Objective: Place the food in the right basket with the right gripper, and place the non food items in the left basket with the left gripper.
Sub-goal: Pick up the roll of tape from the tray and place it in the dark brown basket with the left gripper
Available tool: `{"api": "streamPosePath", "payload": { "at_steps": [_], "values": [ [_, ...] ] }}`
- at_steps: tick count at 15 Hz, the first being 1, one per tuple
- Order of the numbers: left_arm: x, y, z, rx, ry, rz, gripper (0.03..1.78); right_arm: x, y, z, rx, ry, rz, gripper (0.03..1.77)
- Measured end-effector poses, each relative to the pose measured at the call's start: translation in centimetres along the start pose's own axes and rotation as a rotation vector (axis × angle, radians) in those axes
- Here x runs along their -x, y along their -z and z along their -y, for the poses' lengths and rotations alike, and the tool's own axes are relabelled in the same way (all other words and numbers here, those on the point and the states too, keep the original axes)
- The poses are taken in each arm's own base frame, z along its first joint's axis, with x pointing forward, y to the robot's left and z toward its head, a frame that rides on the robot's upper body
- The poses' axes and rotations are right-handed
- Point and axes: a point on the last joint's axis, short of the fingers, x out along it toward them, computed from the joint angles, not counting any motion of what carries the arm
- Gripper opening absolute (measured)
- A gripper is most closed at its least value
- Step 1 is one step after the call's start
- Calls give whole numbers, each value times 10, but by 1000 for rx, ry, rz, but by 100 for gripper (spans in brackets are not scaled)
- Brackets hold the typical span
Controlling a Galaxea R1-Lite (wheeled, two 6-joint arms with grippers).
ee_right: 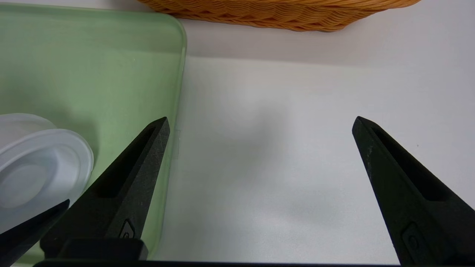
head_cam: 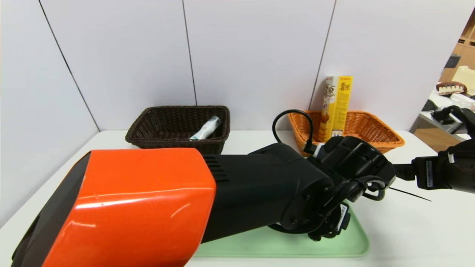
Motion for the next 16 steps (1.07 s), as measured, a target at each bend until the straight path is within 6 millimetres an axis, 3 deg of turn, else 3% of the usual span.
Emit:
{"api": "streamPosePath", "payload": {
  "at_steps": [2, 5, 10, 16],
  "values": [
    [-1, 1, 0, -2, 0, -2, 163, 0, 0, 0, -1, 1, 0, 170],
    [-4, 1, 2, 1, 3, 5, 114, 0, 0, 0, 0, 1, 0, 170],
    [-6, 2, 2, 0, 2, 5, 59, 0, 0, 0, 0, -1, 0, 170],
    [-5, -1, 1, 6, 6, 19, 59, -1, -1, 0, 0, -2, 0, 170]
  ]
}}
